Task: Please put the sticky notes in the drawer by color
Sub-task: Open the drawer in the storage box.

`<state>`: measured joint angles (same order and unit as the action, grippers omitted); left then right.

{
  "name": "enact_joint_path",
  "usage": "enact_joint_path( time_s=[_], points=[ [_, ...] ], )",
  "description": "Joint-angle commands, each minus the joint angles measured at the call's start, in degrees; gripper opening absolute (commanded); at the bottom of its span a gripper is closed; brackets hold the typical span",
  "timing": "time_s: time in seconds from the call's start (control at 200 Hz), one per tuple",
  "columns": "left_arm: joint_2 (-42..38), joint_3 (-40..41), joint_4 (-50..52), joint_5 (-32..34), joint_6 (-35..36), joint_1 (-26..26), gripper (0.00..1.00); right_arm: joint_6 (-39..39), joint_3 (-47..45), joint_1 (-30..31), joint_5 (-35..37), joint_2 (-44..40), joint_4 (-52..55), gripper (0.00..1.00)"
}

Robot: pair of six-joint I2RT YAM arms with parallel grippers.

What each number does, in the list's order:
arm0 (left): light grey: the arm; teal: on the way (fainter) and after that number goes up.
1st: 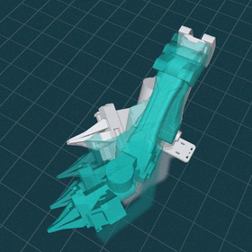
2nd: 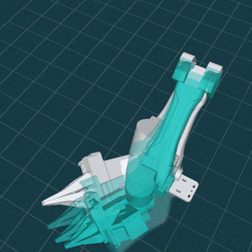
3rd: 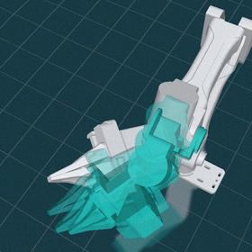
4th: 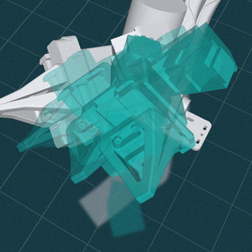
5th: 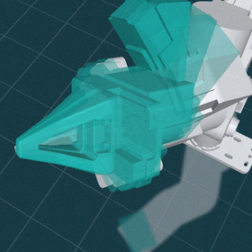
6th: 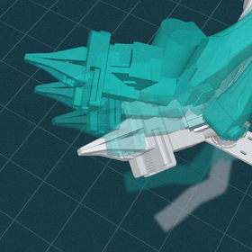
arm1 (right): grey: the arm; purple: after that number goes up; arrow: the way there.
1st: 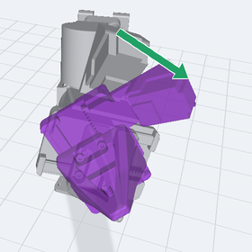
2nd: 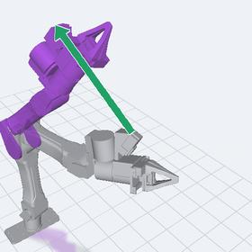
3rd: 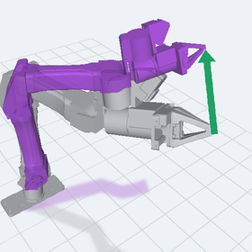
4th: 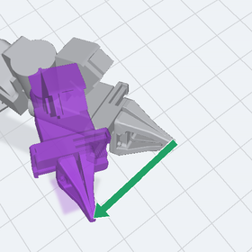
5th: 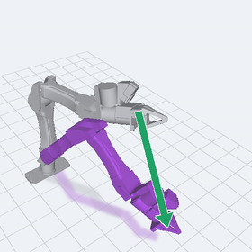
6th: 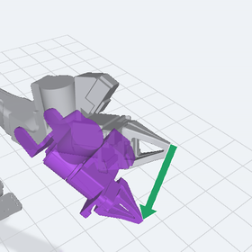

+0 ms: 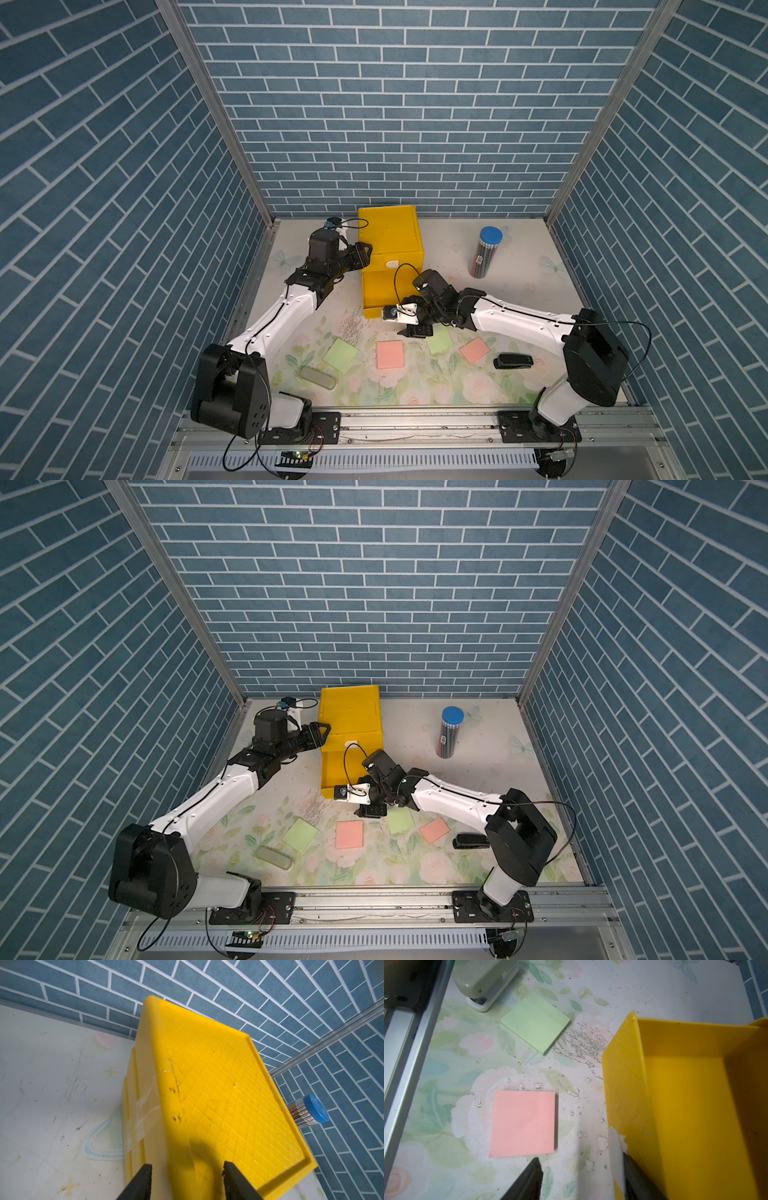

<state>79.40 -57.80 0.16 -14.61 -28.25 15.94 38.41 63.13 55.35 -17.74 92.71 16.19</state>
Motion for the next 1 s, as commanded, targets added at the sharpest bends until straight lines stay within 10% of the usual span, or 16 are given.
enact_joint_path(
  time_s=[0.0, 0.995],
  points=[
    [-1.36, 0.67, 0.7, -0.31, 0.65, 0.14, 0.6, -4.24, -0.93, 2.47, -2.29, -0.68, 4.06, 0.62],
    [-4.87, -0.64, 2.85, -0.85, 0.13, 0.14, 0.73, -16.4, -6.34, 3.63, 5.55, -15.43, -16.29, 0.63]
  ],
)
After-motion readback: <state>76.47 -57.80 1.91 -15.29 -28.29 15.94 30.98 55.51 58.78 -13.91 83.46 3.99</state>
